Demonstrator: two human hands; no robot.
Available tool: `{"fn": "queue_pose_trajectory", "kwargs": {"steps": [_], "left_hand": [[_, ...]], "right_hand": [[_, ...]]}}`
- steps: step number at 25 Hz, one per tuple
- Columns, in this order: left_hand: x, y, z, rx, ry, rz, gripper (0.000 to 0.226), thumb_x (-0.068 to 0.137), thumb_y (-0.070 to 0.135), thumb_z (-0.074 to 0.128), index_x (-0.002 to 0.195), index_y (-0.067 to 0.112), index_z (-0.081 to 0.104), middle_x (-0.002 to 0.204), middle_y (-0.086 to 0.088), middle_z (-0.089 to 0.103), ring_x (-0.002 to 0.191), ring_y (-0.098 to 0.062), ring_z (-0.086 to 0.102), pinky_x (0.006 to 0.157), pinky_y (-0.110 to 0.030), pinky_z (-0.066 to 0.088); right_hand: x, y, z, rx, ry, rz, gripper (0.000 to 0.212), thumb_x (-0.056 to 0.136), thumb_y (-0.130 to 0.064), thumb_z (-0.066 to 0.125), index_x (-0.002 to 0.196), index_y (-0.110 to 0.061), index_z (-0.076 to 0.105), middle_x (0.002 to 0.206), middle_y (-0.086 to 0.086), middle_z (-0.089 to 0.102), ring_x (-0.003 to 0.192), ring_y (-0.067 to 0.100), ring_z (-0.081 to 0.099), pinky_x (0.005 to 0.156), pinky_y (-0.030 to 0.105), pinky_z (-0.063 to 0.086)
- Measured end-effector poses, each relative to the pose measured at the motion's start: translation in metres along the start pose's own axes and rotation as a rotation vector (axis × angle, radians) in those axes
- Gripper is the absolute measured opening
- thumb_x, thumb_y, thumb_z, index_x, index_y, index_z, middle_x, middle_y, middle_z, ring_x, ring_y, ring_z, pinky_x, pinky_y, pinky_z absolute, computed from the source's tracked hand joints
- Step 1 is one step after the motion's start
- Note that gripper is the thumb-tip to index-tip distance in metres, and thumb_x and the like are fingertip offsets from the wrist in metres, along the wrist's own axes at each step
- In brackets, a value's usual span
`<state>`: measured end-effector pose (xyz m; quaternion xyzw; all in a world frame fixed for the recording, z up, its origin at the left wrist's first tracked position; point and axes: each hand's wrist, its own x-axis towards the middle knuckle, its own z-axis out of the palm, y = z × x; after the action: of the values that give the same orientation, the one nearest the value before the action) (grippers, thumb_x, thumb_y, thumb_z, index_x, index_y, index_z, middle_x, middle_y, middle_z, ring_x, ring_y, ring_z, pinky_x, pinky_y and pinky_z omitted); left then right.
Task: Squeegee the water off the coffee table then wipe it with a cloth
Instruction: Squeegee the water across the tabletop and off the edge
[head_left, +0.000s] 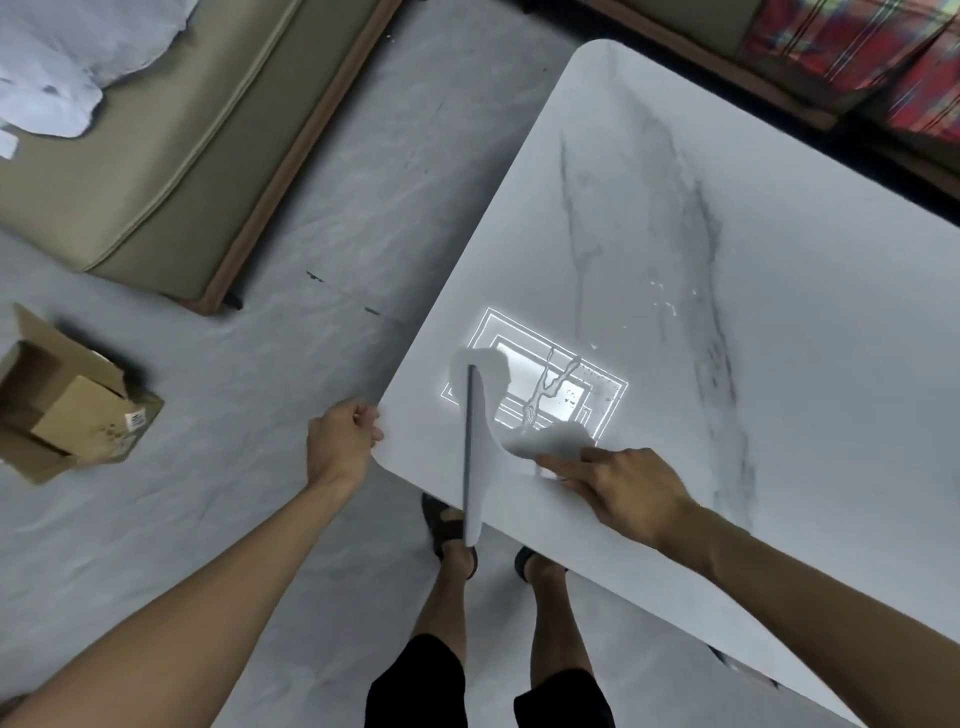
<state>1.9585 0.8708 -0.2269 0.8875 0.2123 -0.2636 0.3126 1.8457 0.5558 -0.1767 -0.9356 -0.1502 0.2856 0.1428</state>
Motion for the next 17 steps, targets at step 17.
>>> {"fn": "queue_pose_trajectory", "kwargs": {"steps": [17], "left_hand": [[-0.037, 0.008, 0.049, 0.266, -0.128, 0.171, 0.043, 0.086, 0.0, 0.048, 0.126, 0.014, 0.041, 0.131, -0.008, 0.05, 0.108, -0.028, 0.055, 0.078, -0.03, 0.04]], "right_hand": [[0.008, -0.008, 0.021, -0.09, -0.053, -0.176, 0.043, 0.103, -0.038, 0.036, 0.143, -0.053, 0.032, 0.093, -0.003, 0.062, 0.079, 0.028, 0.064, 0.061, 0.03, 0.036]]}}
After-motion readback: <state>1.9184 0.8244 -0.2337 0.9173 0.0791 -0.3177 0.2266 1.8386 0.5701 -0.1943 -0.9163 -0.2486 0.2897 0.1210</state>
